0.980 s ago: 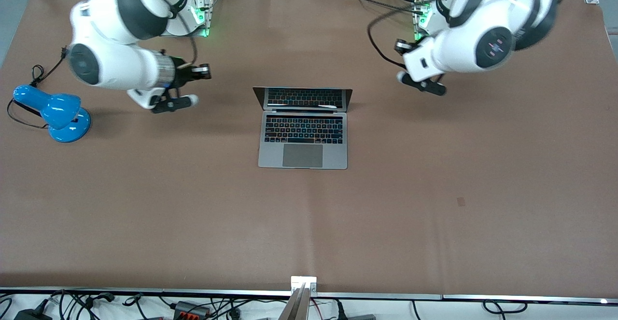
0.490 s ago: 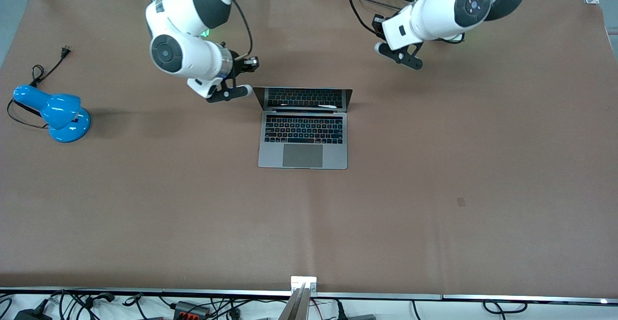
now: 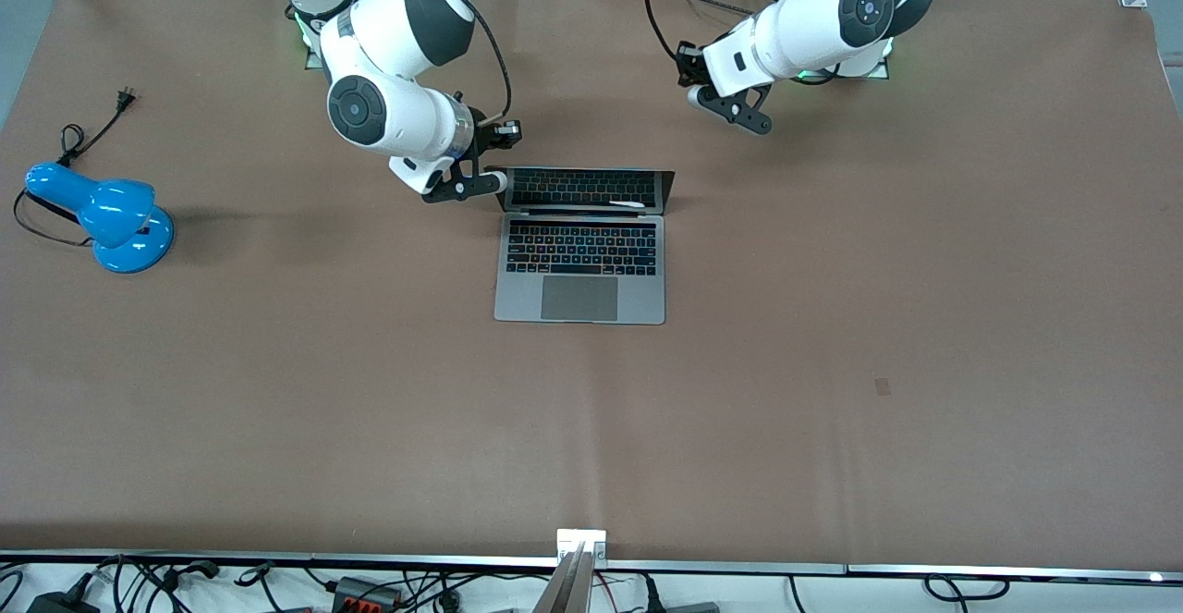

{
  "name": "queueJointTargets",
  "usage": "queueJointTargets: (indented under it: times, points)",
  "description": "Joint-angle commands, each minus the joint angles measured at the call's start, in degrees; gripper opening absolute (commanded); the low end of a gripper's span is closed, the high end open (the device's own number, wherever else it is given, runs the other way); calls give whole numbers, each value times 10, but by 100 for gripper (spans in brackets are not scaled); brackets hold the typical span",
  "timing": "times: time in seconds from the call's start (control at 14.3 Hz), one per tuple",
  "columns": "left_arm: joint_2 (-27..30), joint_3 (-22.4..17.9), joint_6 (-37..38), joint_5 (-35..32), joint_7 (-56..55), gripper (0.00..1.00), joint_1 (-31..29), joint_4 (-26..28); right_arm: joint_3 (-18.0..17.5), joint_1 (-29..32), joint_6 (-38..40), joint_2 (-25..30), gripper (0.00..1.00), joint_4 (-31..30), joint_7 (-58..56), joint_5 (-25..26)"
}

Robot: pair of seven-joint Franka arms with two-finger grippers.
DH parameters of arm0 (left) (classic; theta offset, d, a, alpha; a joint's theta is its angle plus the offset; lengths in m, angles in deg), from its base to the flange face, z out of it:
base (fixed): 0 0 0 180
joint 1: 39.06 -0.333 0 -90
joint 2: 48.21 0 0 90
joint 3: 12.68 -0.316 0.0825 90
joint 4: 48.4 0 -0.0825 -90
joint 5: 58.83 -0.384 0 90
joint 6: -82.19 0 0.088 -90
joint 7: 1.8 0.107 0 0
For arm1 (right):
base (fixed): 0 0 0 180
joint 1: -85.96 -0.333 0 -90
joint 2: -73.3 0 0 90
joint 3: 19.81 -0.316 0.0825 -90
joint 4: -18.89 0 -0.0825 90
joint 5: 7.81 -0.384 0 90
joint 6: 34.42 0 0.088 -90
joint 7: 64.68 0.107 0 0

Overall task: Close laptop with both arms from behind
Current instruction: 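Move both grippers toward the laptop screen's back edge, then lower both grippers behind the open laptop screen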

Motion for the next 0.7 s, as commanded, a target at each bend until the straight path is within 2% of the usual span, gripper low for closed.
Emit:
queueJointTargets:
  times: [0.0, 0.14, 0.28, 0.49, 0.63]
  points:
    - [-12, 56, -96, 22, 13, 1, -4, 18, 8, -4, -15, -7, 0, 8, 6, -12]
    - [-58, 68, -192, 61, 14, 1, 7, 18, 8, -3, -23, -22, 0, 22, 6, -12]
    - [-103, 88, -283, 69, 24, 1, 12, 17, 8, -4, -33, -39, 0, 37, 7, -12]
    - [-161, 90, -370, 68, 33, 1, 16, 12, 9, -4, -48, -49, 0, 46, 8, -13]
    - [-190, 89, -392, 66, 34, 1, 19, -2, 9, -3, -51, -58, 0, 60, 22, -12]
